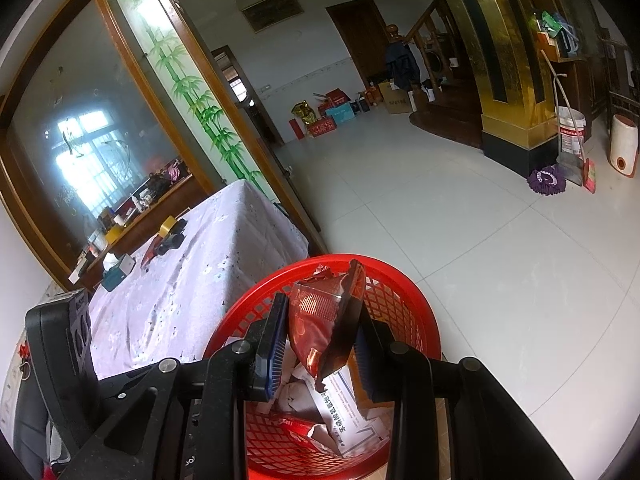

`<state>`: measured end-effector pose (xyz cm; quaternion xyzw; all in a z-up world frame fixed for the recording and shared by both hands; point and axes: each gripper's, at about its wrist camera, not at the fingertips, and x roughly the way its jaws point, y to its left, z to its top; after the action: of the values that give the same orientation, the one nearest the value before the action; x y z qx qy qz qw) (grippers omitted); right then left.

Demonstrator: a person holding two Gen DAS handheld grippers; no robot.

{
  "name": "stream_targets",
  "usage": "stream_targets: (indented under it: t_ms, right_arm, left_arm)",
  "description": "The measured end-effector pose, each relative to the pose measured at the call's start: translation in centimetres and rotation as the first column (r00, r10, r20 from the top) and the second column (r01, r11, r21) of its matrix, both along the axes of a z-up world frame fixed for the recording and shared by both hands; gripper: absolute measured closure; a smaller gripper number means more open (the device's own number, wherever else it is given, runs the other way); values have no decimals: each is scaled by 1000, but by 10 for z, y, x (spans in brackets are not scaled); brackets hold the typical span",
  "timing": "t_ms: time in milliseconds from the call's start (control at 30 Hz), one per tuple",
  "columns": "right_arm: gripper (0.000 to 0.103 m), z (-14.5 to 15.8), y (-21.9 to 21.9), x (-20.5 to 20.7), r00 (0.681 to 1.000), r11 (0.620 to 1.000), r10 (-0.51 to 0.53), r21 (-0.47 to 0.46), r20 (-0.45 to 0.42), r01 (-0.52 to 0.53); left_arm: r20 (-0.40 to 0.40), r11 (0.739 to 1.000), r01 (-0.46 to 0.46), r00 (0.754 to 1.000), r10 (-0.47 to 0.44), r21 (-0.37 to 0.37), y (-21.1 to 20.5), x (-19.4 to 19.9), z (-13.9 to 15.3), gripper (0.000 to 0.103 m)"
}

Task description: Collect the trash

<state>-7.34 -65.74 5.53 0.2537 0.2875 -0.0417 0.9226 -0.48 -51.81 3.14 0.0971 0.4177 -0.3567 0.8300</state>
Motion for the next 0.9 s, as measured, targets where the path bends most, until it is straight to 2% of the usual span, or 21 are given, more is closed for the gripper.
stream_targets:
  t_ms: [667, 700, 733, 900]
  right_arm:
    - [69, -1, 3, 1, 1000, 1000, -1, -7, -3, 1]
    - [69, -1, 2, 1, 1000, 1000, -2, -8, -3, 2]
    - [69, -2, 2, 1, 1000, 1000, -3, -9, -6, 3]
    - [56, -3, 2, -1, 1000, 1000, -8, -21, -17, 8]
  left_arm:
    - [-8, 1000, 2, 1000, -2, 3, -2, 0, -4, 67]
    - [-6, 1000, 1, 1000, -1, 3, -2, 0, -4, 67]
    - [-4, 1000, -2, 1000, 2, 4, -2, 0, -4, 62]
    - [-8, 1000, -4, 1000, 4, 6, -3, 0, -7, 55]
